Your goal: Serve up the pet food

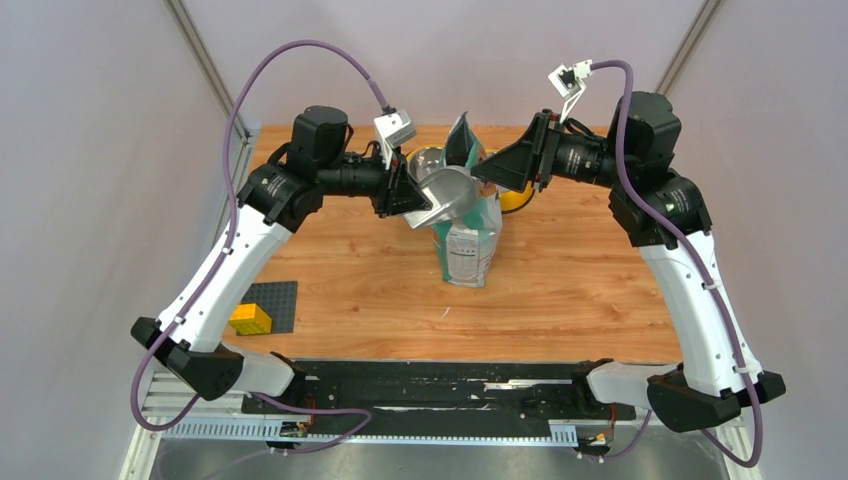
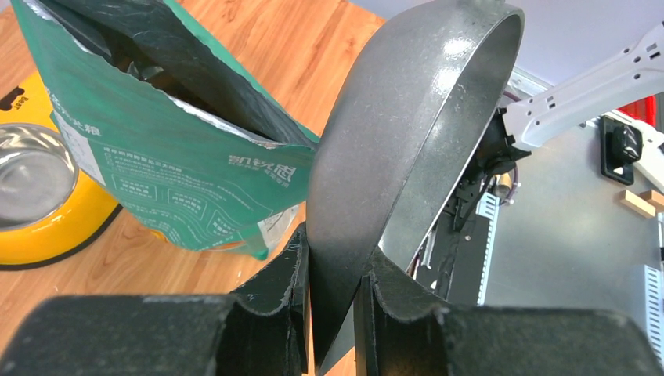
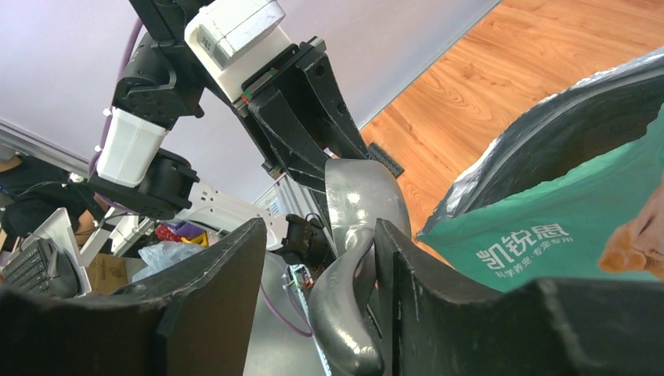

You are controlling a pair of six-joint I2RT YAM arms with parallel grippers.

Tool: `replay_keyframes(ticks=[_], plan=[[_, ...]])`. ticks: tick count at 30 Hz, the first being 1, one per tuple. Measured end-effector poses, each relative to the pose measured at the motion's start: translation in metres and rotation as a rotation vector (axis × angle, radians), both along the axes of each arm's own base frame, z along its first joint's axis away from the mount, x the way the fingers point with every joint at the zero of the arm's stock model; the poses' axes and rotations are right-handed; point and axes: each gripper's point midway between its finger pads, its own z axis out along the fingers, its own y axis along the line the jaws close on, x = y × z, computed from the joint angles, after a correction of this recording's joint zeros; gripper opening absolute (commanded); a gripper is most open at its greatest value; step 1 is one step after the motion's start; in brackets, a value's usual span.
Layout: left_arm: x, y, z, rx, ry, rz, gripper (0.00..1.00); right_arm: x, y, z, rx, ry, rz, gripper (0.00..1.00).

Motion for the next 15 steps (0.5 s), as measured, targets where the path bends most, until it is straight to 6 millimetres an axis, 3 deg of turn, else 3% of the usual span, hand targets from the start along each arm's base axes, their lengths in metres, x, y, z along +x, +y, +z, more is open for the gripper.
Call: replay_keyframes(ticks=[8,12,15], plan=[[-0.0023,0.0014,0.0000,0.010,-0.007,-0.007,0.00,-0.0008,-0.0021,-0.0071,-0.012,0.013,0.022,0.36],[-0.0036,0.0028,0.0011,0.017,-0.012,-0.010,0.00,-0.0025,-0.0021,-0.0088,-0.020,0.005,0.033,0.45],[-0.0031,0.0043,-0.0003,0.026,-0.010,-0.002,0.00,-0.0043,-0.0023,-0.0109,-0.030,0.002,0.042,0.46]])
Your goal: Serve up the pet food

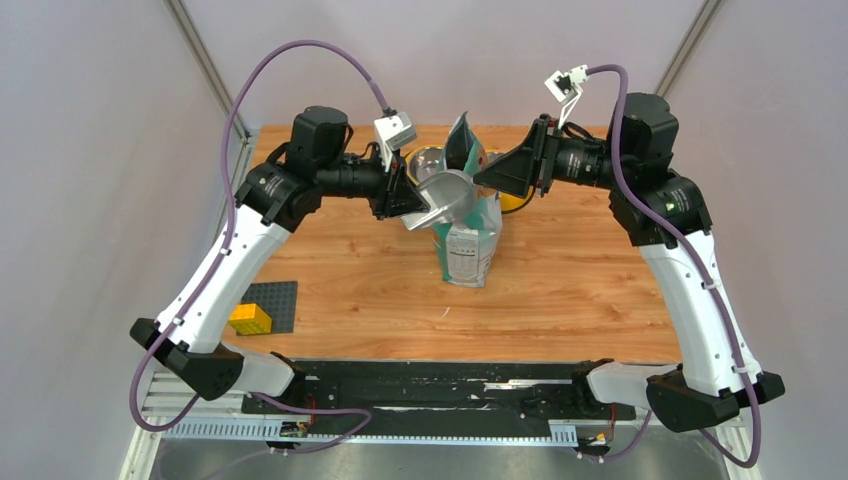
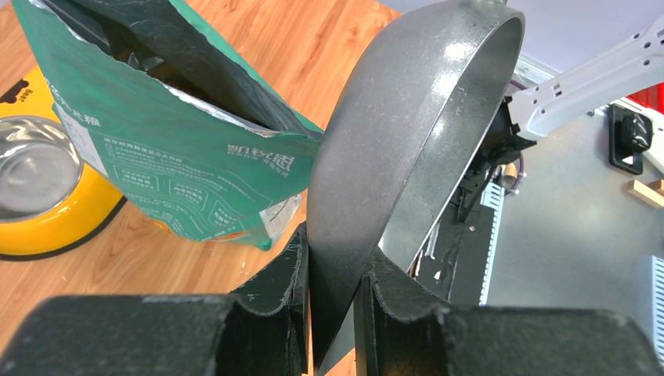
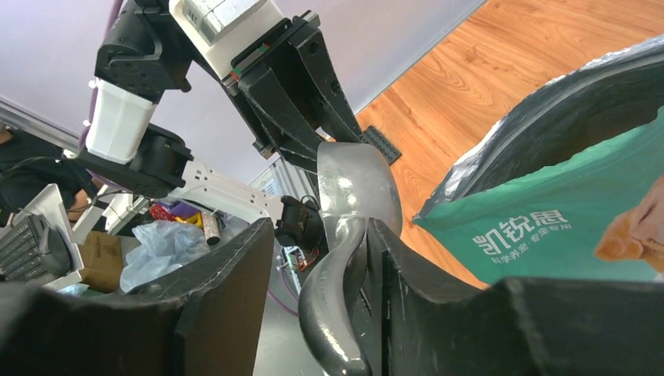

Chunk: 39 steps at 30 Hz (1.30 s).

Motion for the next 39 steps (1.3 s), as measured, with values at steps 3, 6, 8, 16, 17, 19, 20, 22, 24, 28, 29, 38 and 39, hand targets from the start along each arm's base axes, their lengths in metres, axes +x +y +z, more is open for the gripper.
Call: replay_keyframes(ticks=[3,6,8,16,17,19,20,22,24,28,29,38,39], plan=[[0.001,0.000,-0.001,0.006,0.000,0.003,0.00,-0.001,-0.001,-0.002,-0.015,-0.009,0.003,0.35],[0.000,0.001,0.001,0.007,-0.005,0.001,0.00,0.000,-0.002,-0.004,-0.028,-0.023,0.004,0.33],[0.000,0.002,0.002,0.008,-0.010,0.003,0.00,0.001,-0.002,-0.004,-0.032,-0.029,0.004,0.34],[-0.001,0.003,-0.003,0.024,0.011,0.007,0.01,0.005,-0.001,-0.011,-0.057,-0.033,0.011,0.00],[0.000,0.003,-0.003,0.026,0.011,0.009,0.06,0.007,-0.002,-0.012,-0.061,-0.031,0.004,0.00],[0.001,0.003,-0.003,0.028,0.012,0.012,0.18,0.008,-0.002,-0.013,-0.064,-0.029,0.000,0.00],[0.002,0.003,-0.004,0.029,0.012,0.014,0.23,0.009,-0.002,-0.013,-0.065,-0.028,-0.004,0.00],[0.003,0.002,-0.004,0.029,0.014,0.016,0.57,0.010,-0.003,-0.014,-0.067,-0.028,-0.013,0.00],[0.005,0.002,-0.002,0.023,0.009,0.025,0.86,0.011,-0.004,-0.014,-0.071,-0.023,-0.024,0.00],[0.014,0.001,0.005,0.007,-0.015,0.065,1.00,0.016,-0.008,-0.015,-0.085,-0.018,-0.078,0.00],[0.017,0.001,0.007,0.003,-0.020,0.081,1.00,0.018,-0.010,-0.014,-0.089,-0.018,-0.098,0.00],[0.049,0.011,0.032,-0.070,-0.021,0.330,1.00,0.024,-0.066,0.020,-0.061,-0.094,-0.429,0.00],[0.054,0.013,0.035,-0.082,-0.021,0.365,1.00,0.022,-0.075,0.026,-0.049,-0.108,-0.483,0.00]])
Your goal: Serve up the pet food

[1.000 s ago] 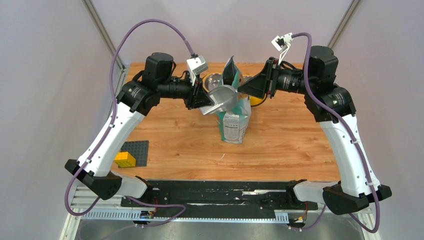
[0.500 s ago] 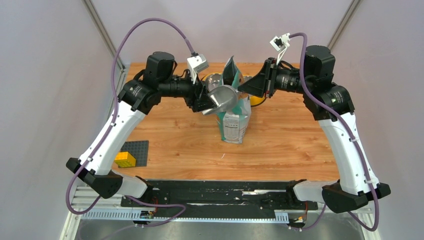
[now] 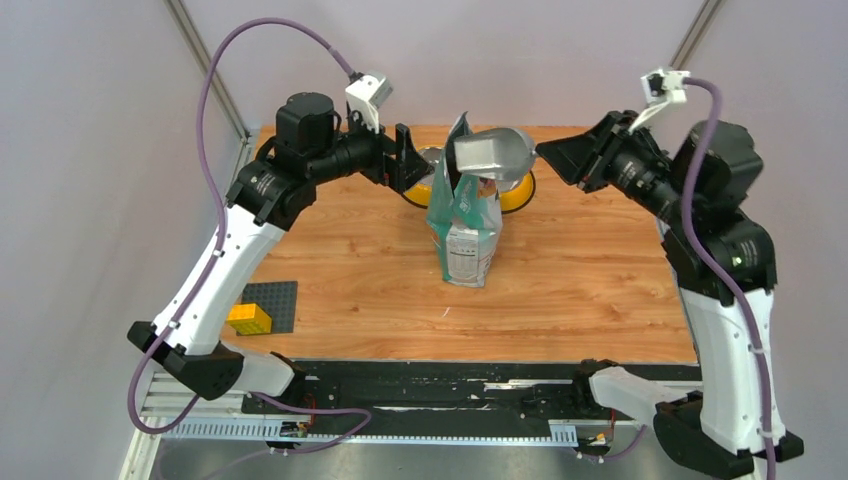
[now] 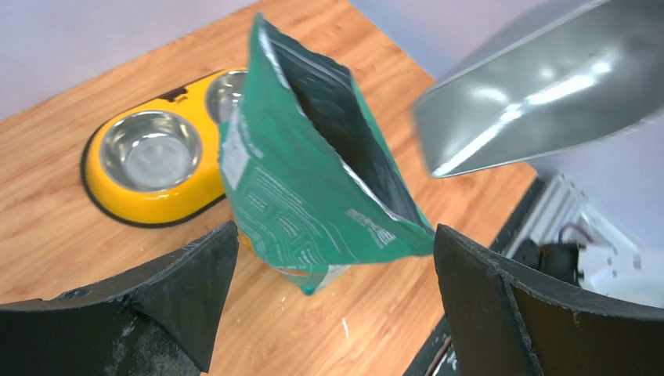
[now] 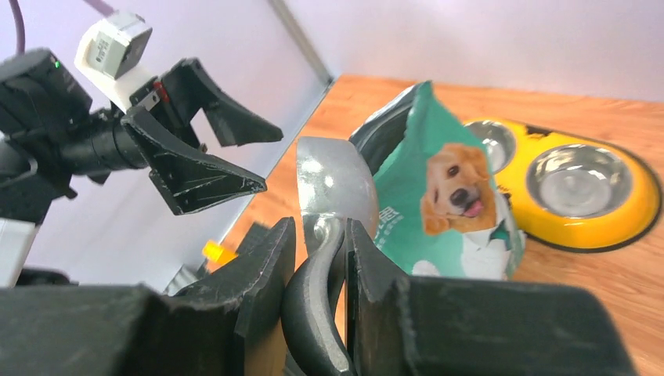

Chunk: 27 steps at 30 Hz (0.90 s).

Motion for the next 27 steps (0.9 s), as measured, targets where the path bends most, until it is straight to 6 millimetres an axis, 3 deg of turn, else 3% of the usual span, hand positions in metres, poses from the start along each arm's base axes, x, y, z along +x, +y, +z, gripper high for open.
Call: replay_keyframes(ticks=[4,8,12,18,21,24,27], plan=[[0.023,0.006,0.009,-0.043,0.022,0.144,1.00,-0.016,-0.028,0.020,0.045,-0.068,-0.142,0.00],[0.054,-0.004,0.004,-0.067,0.067,0.220,1.00,-0.031,-0.048,0.030,0.071,-0.116,-0.238,0.00],[0.085,-0.025,-0.021,-0.066,0.141,0.241,0.97,-0.034,-0.060,0.027,0.079,-0.124,-0.296,0.00],[0.112,-0.048,-0.072,-0.041,0.274,0.261,0.80,-0.020,-0.065,-0.002,0.050,-0.060,-0.353,0.00],[0.116,-0.053,-0.084,-0.034,0.303,0.261,0.58,-0.016,-0.068,-0.012,0.037,-0.038,-0.377,0.00],[0.116,-0.055,-0.088,-0.028,0.325,0.259,0.08,-0.016,-0.074,-0.015,0.031,-0.036,-0.406,0.00],[0.115,-0.052,-0.095,0.003,0.335,0.266,0.00,-0.021,-0.080,-0.014,0.036,-0.049,-0.430,0.00]])
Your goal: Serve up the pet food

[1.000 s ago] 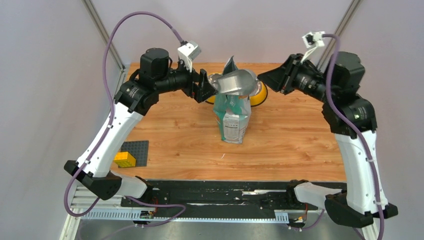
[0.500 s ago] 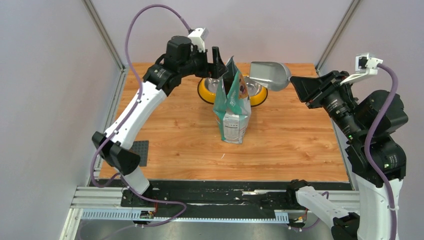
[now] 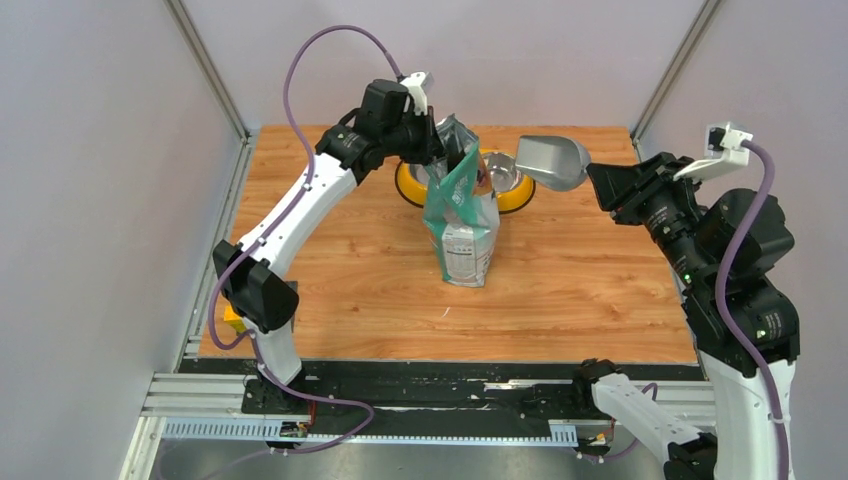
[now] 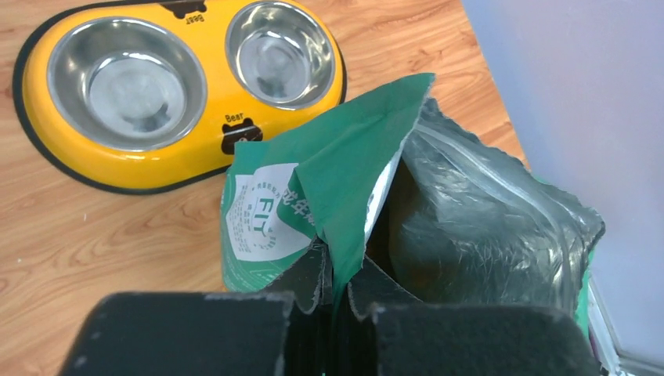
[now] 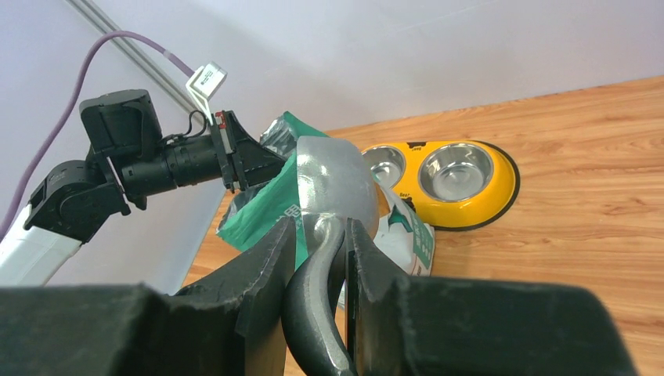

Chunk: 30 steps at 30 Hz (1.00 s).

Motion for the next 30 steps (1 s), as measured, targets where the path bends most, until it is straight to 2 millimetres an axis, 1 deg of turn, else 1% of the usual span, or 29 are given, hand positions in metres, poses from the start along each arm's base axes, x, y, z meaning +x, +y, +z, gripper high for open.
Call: replay_keyframes(ticks=[6,9,11,12,17,19,22,26,27,30], plan=[[0.001,0.008,-0.003,0.041,-0.012,0.023,0.00,-0.006,-0.006,0.004,0.002,-0.020,-0.020,0.00],[-0.003,0.021,0.001,0.073,-0.031,0.043,0.00,-0.001,-0.004,-0.003,-0.002,-0.007,-0.019,0.00],[-0.008,0.036,0.002,0.091,-0.032,0.063,0.00,0.004,-0.002,-0.012,-0.008,0.016,-0.018,0.00],[-0.010,0.047,0.003,0.098,-0.028,0.077,0.00,0.007,-0.001,-0.017,-0.011,0.030,-0.017,0.00],[-0.028,0.120,-0.007,0.142,0.045,0.171,0.00,0.020,0.008,-0.045,-0.013,0.108,0.003,0.00],[-0.033,0.142,-0.007,0.149,0.058,0.204,0.00,0.024,0.012,-0.057,-0.012,0.140,0.016,0.00],[-0.036,0.165,-0.002,0.150,0.057,0.231,0.00,0.030,0.020,-0.077,-0.001,0.193,0.039,0.00],[-0.035,0.184,0.003,0.137,0.053,0.244,0.00,0.034,0.028,-0.097,0.020,0.247,0.070,0.00],[-0.035,0.189,0.004,0.131,0.054,0.245,0.00,0.034,0.031,-0.104,0.029,0.266,0.080,0.00],[-0.033,0.194,0.007,0.127,0.056,0.235,0.00,0.035,0.035,-0.112,0.041,0.290,0.093,0.00]])
